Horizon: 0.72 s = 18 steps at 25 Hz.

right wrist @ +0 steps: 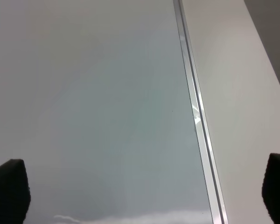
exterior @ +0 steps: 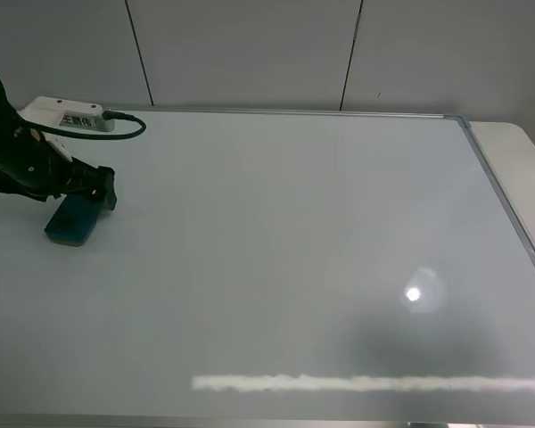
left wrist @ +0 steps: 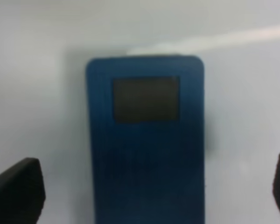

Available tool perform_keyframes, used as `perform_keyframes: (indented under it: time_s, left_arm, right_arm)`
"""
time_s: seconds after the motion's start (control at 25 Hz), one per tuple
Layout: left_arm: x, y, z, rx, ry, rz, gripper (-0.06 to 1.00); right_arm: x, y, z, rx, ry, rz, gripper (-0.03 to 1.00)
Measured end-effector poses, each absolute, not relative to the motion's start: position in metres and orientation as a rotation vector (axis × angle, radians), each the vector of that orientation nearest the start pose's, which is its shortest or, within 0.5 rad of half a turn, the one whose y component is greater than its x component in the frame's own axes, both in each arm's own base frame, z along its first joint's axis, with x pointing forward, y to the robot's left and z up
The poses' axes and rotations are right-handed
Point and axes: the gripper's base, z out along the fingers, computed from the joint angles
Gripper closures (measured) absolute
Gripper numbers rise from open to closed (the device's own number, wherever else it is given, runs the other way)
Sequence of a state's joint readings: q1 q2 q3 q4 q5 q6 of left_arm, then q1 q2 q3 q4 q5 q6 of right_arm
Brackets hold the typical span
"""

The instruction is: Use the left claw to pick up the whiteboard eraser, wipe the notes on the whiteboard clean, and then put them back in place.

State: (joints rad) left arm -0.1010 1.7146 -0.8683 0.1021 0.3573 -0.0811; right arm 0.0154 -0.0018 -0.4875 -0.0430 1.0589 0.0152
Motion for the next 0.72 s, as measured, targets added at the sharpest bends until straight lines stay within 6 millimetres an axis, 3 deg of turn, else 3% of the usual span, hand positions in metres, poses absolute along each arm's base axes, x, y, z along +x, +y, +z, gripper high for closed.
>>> perform_keyframes:
  time_s: [0.16, 0.32, 0.6, 0.72]
  left_arm:
    - [0.304, -0.027, 0.199, 0.176, 2.585, 0.037, -0.05]
    - [0.277, -0.023, 0.246, 0.164, 2.523, 0.049, -0.05]
    - [0.195, -0.005, 0.326, 0.186, 2.377, 0.205, -0.05]
    - [0.149, 0.003, 0.354, 0.156, 2.259, 0.249, -0.05]
  right_arm:
    - [-0.004, -0.003, 0.274, 0.001, 2.053, -0.033, -0.03]
    - [-0.004, -0.003, 0.274, 0.001, 2.053, -0.033, -0.03]
    - [-0.004, -0.003, 0.274, 0.001, 2.053, -0.033, -0.03]
    - [-0.004, -0.003, 0.274, 0.001, 2.053, -0.033, -0.03]
